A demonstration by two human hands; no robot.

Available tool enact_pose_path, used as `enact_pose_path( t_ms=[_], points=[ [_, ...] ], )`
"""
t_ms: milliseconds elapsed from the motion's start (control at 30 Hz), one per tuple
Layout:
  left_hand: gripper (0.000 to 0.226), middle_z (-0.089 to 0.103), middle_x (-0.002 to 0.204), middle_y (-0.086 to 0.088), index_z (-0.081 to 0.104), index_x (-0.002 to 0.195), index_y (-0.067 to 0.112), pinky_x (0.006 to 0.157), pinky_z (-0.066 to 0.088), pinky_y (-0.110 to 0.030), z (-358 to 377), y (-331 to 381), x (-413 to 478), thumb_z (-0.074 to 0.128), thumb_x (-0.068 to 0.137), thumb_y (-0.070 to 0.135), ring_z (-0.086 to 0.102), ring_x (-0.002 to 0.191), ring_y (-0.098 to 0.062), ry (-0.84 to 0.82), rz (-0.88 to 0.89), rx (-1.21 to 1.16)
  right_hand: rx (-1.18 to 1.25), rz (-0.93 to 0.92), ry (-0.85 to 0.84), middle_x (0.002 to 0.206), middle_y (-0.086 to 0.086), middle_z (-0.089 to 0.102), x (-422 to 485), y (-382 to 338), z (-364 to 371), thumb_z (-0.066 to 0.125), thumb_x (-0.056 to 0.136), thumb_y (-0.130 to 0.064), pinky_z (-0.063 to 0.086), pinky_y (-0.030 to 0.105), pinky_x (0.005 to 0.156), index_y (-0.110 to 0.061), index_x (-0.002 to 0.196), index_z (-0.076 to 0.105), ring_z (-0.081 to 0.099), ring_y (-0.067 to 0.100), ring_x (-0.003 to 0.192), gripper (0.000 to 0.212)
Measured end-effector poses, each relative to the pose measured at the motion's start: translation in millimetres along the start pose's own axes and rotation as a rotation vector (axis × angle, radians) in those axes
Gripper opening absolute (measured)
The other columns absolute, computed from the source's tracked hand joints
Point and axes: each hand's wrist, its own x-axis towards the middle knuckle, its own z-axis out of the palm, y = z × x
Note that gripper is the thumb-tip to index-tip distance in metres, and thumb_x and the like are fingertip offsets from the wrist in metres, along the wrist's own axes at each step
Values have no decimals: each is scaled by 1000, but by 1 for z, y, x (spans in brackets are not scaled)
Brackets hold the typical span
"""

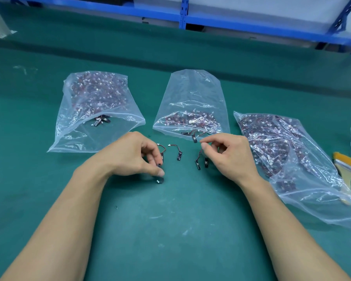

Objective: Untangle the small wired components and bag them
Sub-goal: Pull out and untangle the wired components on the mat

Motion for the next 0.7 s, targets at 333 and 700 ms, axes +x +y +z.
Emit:
enact_pose_path(
  t_ms=[333,700],
  points=[
    [25,71,66,16,71,71,29,66,49,-30,4,1,4,92,64,41,63,61,-1,116,-37,103,-408,-67,-305,101,-11,76,46,-23,8,65,89,-12,52,32,80,-32,105,78,66,16,92,29],
    [30,70,66,20,70,76,29,64,47,-24,1,-4,6,91,63,46,62,64,0,142,33,116,-622,-177,-624,133,-14,63,66,-14,14,56,82,7,51,39,91,-35,132,63,53,18,125,66]
  ],
)
